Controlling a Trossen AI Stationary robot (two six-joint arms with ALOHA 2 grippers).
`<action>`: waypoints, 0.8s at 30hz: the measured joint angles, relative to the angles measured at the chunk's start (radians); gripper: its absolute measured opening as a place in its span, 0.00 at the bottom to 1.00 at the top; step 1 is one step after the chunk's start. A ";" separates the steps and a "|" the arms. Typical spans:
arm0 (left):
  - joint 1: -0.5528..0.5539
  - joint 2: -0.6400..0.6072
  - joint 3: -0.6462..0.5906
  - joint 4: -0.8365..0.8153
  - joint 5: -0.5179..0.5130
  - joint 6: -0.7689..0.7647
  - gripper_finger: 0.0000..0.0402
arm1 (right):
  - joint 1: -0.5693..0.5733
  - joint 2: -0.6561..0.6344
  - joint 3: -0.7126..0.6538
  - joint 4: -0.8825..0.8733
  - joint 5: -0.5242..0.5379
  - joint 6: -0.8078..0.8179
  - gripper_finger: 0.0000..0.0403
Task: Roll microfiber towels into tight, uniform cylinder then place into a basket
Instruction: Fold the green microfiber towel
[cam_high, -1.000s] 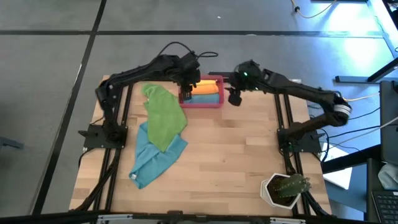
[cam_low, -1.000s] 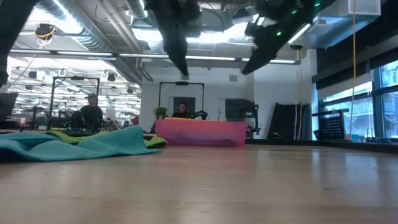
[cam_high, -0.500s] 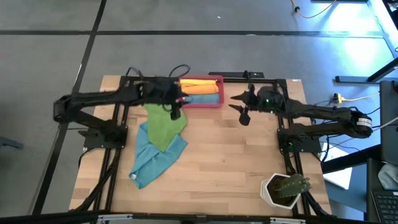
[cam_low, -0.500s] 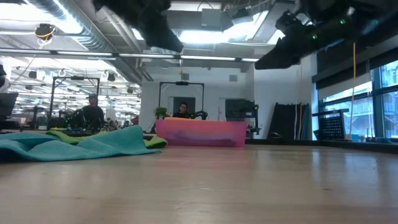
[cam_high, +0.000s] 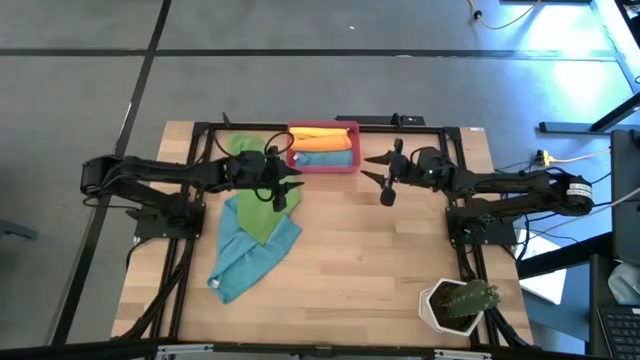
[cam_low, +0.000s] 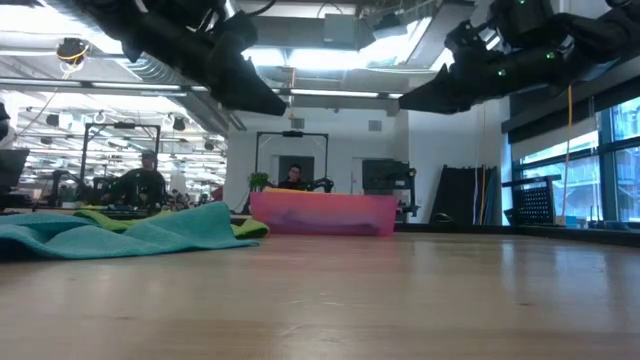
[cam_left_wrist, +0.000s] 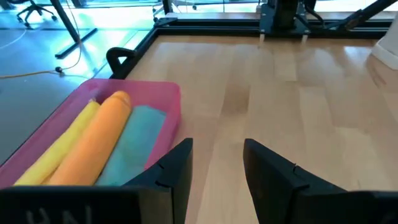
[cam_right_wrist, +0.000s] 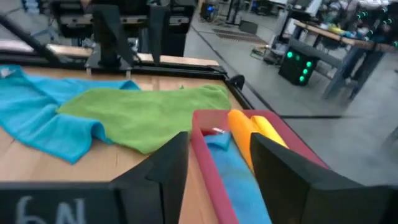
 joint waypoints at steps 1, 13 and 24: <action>-0.002 0.000 0.000 0.000 0.000 -0.002 0.32 | 0.000 0.005 0.000 0.000 0.000 0.023 0.43; -0.061 0.000 0.000 -0.153 0.133 -0.112 0.32 | 0.087 0.028 0.000 0.003 -0.042 0.126 0.43; -0.027 0.000 0.000 -0.269 0.052 -0.113 0.32 | 0.087 0.058 0.001 0.007 0.026 0.148 0.43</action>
